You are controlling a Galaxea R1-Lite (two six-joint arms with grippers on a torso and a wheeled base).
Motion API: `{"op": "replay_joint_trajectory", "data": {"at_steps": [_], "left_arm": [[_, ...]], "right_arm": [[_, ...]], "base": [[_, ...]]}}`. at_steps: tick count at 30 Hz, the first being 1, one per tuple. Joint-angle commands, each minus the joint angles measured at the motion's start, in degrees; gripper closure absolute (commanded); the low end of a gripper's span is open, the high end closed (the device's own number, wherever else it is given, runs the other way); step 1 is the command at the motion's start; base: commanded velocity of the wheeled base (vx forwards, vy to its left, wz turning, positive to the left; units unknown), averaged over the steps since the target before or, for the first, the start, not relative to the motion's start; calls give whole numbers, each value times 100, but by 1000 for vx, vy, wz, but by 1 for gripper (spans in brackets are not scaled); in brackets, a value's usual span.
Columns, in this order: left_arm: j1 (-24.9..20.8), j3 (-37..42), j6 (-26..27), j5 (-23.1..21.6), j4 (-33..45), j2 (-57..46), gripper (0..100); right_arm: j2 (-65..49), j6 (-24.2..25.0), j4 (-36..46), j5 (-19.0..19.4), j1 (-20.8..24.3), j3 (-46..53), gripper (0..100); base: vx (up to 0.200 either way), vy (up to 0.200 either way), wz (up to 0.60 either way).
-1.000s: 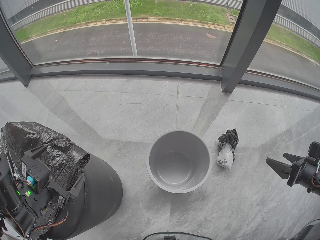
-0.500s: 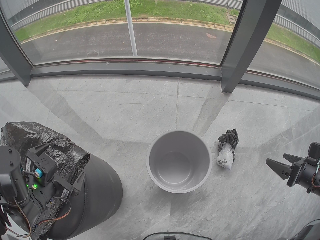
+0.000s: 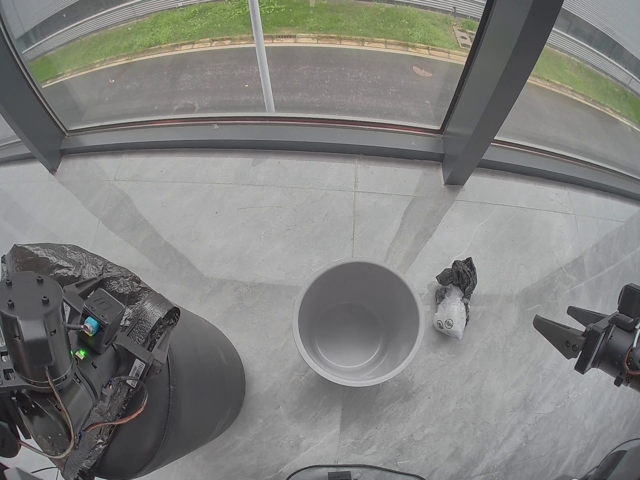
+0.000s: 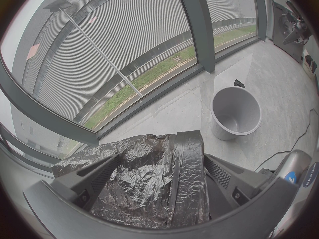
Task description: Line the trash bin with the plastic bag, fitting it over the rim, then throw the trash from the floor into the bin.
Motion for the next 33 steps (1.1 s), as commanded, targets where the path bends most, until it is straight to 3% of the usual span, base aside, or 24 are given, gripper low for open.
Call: {"op": "replay_joint_trajectory", "data": {"at_steps": [1,11,28,29,33], "left_arm": [[72,-91,-5,5,-14,200,0],[247,-240,13,5,-515,560,0],[353,-214,-14,40,-629,560,0],[370,-214,-14,40,-638,560,100],[370,-179,-31,40,-647,534,100]], "right_arm": [[-24,1,-5,-2,2,9,0],[-6,1,3,7,2,9,0],[29,1,-5,7,11,53,0],[29,1,-5,7,11,53,0],[11,1,-5,7,11,53,0]], "base": [[0,0,0],[0,0,0],[0,0,0],[0,0,0],[0,0,0]]}}
